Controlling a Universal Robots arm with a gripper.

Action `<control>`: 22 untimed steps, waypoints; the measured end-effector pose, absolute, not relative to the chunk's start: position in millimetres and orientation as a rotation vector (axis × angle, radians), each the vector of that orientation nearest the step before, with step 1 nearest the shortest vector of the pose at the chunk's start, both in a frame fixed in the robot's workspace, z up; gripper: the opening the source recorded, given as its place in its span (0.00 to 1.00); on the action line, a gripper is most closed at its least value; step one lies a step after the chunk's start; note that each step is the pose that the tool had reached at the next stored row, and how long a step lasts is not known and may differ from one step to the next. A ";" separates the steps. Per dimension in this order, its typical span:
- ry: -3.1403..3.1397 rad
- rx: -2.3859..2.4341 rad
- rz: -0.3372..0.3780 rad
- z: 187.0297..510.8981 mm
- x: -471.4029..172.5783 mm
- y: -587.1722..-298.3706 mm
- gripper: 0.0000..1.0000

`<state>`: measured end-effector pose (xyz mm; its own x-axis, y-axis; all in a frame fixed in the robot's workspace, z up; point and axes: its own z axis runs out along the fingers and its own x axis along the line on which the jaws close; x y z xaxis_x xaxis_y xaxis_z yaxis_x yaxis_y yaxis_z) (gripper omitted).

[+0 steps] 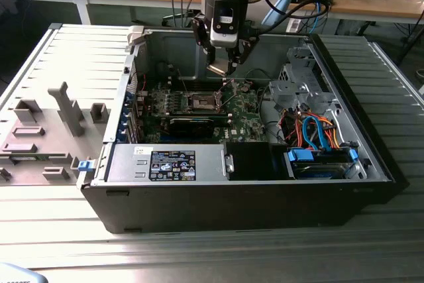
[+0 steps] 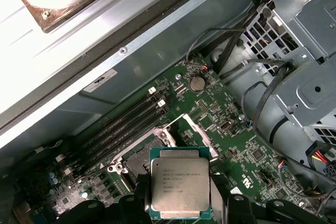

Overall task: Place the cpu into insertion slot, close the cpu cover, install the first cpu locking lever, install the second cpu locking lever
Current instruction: 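Place the cpu into insertion slot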

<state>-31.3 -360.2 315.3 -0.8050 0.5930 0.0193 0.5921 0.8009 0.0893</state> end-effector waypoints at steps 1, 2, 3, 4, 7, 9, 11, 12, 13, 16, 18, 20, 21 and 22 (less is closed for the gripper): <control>2.972 0.979 0.143 315.3 -31.3 -360.2 0.55; 2.971 0.980 0.143 315.2 -31.3 -360.2 0.55; 2.971 0.982 0.142 315.2 -31.3 -360.2 0.55; 2.970 0.983 0.142 315.2 -31.3 -360.2 0.55; 2.969 0.986 0.142 315.1 -31.3 -360.2 0.55; 2.968 0.989 0.142 315.0 -31.3 -360.2 0.55; 2.967 0.991 0.142 314.9 -31.3 -360.2 0.55; 2.967 0.993 0.142 314.9 -31.3 -360.2 0.55; 2.966 0.994 0.142 314.9 -31.3 -360.2 0.55; 2.965 0.997 0.142 314.8 -31.3 -360.2 0.55; 2.964 1.001 0.142 314.7 -31.3 -360.2 0.55; 2.962 1.005 0.142 314.6 -31.3 -360.2 0.55; 2.962 1.006 0.142 314.6 -31.3 -360.2 0.55; 2.961 1.008 0.142 314.5 -31.3 -360.2 0.55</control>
